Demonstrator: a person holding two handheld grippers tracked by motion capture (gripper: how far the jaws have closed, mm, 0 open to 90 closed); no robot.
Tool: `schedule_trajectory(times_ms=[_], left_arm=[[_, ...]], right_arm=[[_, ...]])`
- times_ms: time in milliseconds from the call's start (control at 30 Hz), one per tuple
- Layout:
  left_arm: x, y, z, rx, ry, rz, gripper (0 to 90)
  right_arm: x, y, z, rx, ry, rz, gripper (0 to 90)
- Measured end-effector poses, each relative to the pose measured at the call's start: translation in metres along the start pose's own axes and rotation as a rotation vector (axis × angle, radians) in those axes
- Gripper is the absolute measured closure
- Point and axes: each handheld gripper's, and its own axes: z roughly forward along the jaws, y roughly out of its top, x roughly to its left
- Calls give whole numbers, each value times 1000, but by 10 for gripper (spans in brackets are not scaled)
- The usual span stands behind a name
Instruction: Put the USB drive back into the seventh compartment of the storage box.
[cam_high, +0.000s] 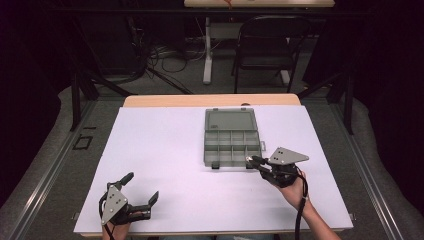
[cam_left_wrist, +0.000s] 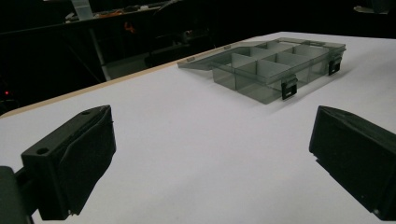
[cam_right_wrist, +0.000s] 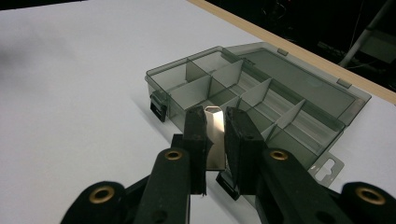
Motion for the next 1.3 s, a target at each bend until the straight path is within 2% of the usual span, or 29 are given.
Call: schedule_trajectory(times_ms=[1300], left_arm=[[1, 0, 0, -6, 1, 1, 7]], right_arm=[[-15, 16, 31, 9, -2, 21, 790]])
